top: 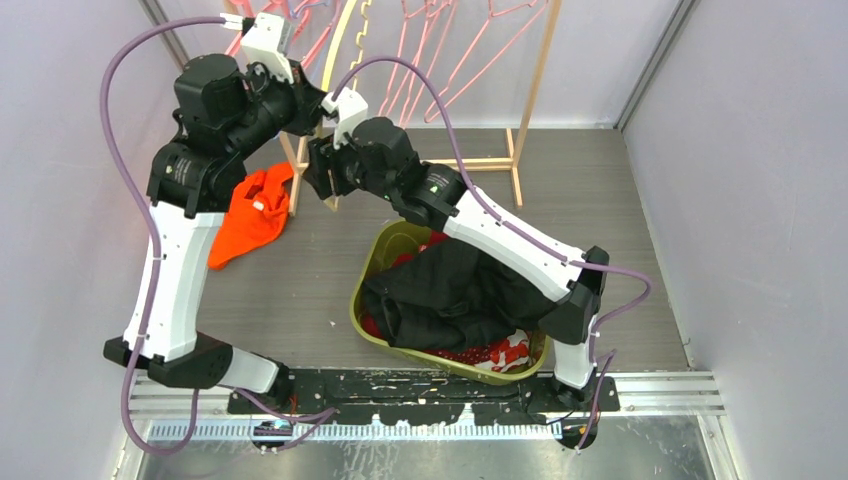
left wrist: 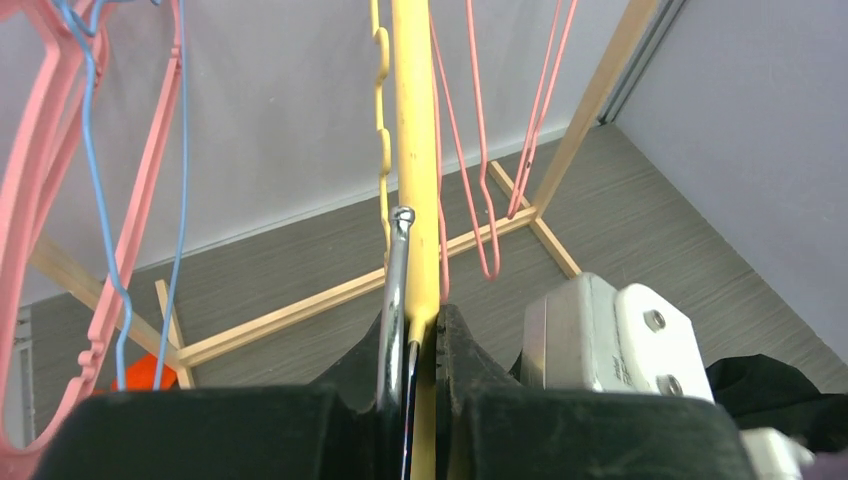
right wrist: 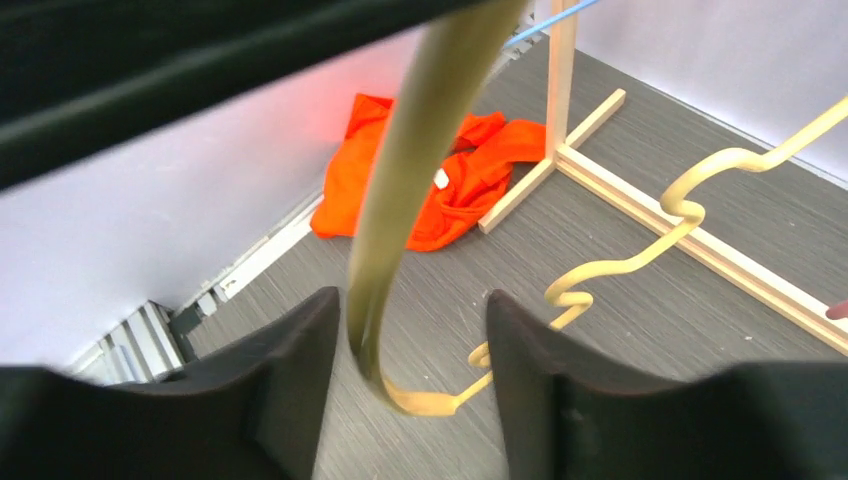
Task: Remove the skirt from the hanger
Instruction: Place the hanger at the clothesline.
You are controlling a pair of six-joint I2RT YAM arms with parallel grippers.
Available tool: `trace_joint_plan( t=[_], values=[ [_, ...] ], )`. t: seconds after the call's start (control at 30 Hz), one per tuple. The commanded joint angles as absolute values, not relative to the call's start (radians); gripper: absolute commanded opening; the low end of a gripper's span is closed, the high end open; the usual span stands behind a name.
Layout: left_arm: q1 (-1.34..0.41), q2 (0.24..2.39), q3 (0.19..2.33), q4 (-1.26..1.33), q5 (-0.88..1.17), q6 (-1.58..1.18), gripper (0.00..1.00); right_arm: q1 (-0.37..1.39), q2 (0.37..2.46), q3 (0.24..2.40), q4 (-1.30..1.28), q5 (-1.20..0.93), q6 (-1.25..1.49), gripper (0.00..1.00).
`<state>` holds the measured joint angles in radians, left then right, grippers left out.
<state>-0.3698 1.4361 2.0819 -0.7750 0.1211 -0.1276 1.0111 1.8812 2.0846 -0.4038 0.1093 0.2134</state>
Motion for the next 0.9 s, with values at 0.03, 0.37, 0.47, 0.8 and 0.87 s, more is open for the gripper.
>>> trace_joint_plan(
  t=[0.03, 0.37, 0.47, 0.8, 0.87],
  values=[
    [-0.364, 1.359, 2.09, -0.69, 0.121, -0.131, 0.0, 1.016, 1.874, 2.103, -0.299, 0.08, 0.231, 0.38],
    [-0.364, 1.328, 2.035, -0.701, 0.116, -0.116, 0.0, 1.015, 1.854, 2.087, -0.321, 0.04, 0.264, 0.05],
    [-0.364, 1.282, 1.971, -0.689, 0.16, -0.104, 0.0, 1.015, 1.835, 2.056, -0.304, 0.021, 0.273, 0.03],
    [-0.364, 1.012, 1.673, -0.664, 0.225, -0.094, 0.29, 1.015, 1.827, 1.989, -0.282, -0.005, 0.301, 0.01],
    [-0.364, 0.987, 1.651, -0.678, 0.22, -0.092, 0.29, 1.016, 1.826, 1.993, -0.278, 0.002, 0.298, 0.01]
  ],
)
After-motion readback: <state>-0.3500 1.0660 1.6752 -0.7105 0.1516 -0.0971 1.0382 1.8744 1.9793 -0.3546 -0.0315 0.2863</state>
